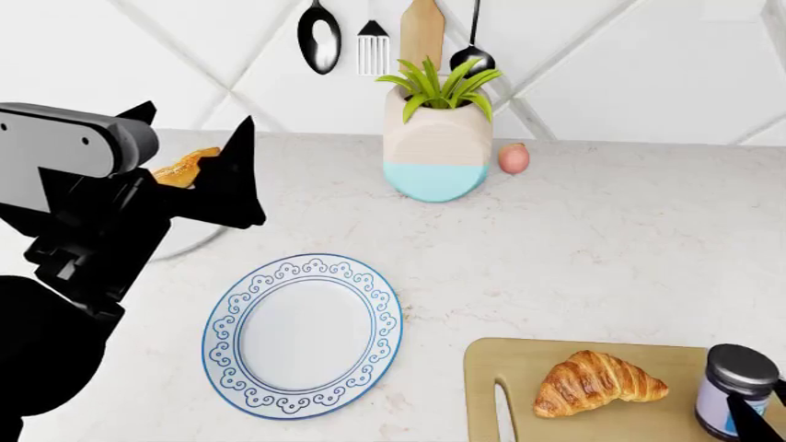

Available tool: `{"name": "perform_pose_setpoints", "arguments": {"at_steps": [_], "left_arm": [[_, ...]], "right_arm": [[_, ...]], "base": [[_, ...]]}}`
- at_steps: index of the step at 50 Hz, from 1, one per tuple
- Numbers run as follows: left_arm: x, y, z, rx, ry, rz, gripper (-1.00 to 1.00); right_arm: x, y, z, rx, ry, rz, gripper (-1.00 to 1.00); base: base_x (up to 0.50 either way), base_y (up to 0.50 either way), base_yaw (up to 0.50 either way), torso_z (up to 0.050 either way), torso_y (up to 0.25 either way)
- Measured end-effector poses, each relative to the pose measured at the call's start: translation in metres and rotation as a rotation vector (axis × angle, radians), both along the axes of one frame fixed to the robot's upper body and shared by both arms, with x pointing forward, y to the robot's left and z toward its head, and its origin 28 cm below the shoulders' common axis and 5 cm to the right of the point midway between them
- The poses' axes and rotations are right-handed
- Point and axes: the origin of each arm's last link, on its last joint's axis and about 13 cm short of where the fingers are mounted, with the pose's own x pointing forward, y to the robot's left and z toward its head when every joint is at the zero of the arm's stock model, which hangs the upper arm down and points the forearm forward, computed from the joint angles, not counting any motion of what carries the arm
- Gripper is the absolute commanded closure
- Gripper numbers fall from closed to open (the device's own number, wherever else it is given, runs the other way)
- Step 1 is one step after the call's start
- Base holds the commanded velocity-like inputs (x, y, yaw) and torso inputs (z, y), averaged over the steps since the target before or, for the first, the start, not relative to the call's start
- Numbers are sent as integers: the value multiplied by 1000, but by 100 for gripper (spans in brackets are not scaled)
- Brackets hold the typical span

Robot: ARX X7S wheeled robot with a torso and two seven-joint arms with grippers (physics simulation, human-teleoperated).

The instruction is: From the different types of pastries on the counter, select a croissant and place it on the cutting board. Then retrieve a jar of jam from the cabinet and place it alongside the croissant on the cutting board.

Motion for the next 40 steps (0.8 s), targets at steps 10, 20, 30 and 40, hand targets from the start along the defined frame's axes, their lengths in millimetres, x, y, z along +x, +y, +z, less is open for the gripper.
{"name": "perform_pose_setpoints", "arguments": {"at_steps": [10,20,30,40], "left_arm": [[0,1,0,0,-1,3,-100],[-1,1,0,0,-2,3,-100],[-1,1,1,-1,-2,3,-100],[-1,1,1,-1,-2,1,-100]], "right_arm": [[-1,-1,-1,-7,3,4,-100],[-2,-2,-1,-14,-2,12,-100],[-2,-1,2,-21,-11,23,-100],[-1,0,11,-28,-30,32,-100]], "base": [[0,0,0,0,1],[0,0,0,0,0],[0,0,0,1,0],[0,0,0,0,0]]}}
